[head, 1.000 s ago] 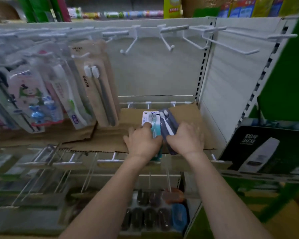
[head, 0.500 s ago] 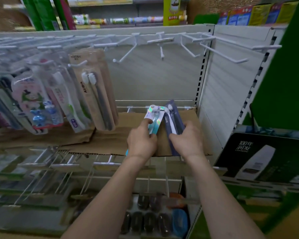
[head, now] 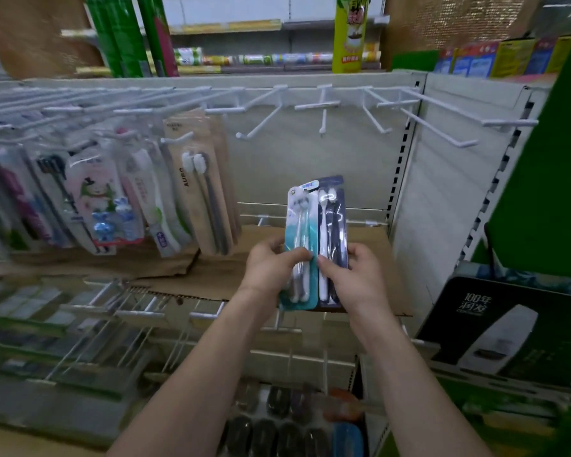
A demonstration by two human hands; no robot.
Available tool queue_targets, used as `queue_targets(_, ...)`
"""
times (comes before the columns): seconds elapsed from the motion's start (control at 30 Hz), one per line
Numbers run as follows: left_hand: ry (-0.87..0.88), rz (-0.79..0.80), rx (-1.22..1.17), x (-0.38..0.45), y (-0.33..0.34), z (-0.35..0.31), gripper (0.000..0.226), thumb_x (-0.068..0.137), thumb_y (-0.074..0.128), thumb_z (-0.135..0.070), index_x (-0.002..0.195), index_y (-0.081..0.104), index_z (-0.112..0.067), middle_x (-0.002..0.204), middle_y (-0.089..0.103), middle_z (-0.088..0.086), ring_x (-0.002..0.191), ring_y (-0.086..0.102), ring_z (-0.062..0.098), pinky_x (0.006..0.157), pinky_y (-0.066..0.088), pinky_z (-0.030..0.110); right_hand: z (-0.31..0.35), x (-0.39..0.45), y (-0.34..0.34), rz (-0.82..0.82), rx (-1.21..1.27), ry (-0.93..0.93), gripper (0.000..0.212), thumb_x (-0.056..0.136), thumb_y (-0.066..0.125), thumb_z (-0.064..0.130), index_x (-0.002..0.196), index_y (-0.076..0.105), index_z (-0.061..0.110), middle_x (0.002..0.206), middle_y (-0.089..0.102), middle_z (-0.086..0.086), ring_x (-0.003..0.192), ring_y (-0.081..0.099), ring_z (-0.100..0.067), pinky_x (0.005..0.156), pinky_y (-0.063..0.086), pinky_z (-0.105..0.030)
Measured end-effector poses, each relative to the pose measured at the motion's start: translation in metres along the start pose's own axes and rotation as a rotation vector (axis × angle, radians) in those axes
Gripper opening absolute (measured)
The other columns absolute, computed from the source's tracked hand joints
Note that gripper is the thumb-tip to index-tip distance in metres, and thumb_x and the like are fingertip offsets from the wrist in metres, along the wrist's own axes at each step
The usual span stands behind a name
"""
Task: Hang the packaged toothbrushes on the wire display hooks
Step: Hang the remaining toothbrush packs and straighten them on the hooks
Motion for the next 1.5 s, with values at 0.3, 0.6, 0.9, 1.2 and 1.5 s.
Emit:
queue_targets(0.3,0.110,-0.029,-0.044,-0.028,-0.020,-0.008,0.074,0.058,0.092,-0.006,0.121,0.056,-0.015,0.107,0.074,0.009,0.093,0.074,0.022,0.084,0.060,0.039,-0.007,-0.029,0.008,0.090,0.079,0.027,0.029,0.086,0.073,-0.004,0.104,0.063,0.015,0.097,0.076,-0.006,0.081,0.076,-0.020,0.064,0.060,-0.033)
queue_targets(0.6,0.213,0.037,-0.052,-0.054,-0.041,-0.030,0.071,0.064,0.092,-0.004,0.121,0.055,-0.023,0.103,0.075,-0.005,0.090,0.075,0.013,0.085,0.061,0.040,0.018,-0.057,0.019,0.033,0.101,-0.036,0.015,0.092,0.070,0.007,0.101,0.064,0.017,0.096,0.077,-0.007,0.082,0.076,-0.020,0.070,0.061,-0.038)
queue_targets(0.9,0.265,0.056,-0.003,-0.078,-0.111,-0.033,0.074,0.066,0.091,-0.003,0.126,0.052,-0.020,0.113,0.072,-0.002,0.097,0.073,0.012,0.089,0.059,0.039,0.022,-0.104,0.056,-0.005,-0.001,-0.091,0.013,0.096,0.065,0.010,0.107,0.062,0.017,0.098,0.075,-0.003,0.086,0.074,-0.018,0.075,0.061,-0.040)
queue_targets(1.2,0.253,0.050,-0.028,-0.110,-0.206,-0.024,0.073,0.070,0.090,-0.004,0.129,0.050,-0.019,0.111,0.071,-0.001,0.096,0.072,0.013,0.087,0.058,0.036,0.012,-0.165,0.136,-0.009,-0.078,-0.084,0.012,0.095,0.067,0.010,0.104,0.063,0.017,0.097,0.075,-0.003,0.088,0.073,-0.021,0.083,0.060,-0.049)
queue_targets(1.5,0.242,-0.034,-0.065,-0.133,-0.320,-0.008,0.066,0.074,0.088,-0.007,0.127,0.050,-0.024,0.113,0.069,-0.006,0.096,0.069,0.008,0.073,0.051,0.027,0.014,-0.205,0.222,0.038,-0.145,-0.130,0.011,0.094,0.068,0.010,0.099,0.062,0.018,0.095,0.073,-0.004,0.088,0.071,-0.021,0.082,0.059,-0.044)
Point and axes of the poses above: each hand's wrist, its own x-axis towards the middle knuckle, its own y-axis out of the palm, z = x × y, the point moved 9 cm from there along x, towards the middle knuckle
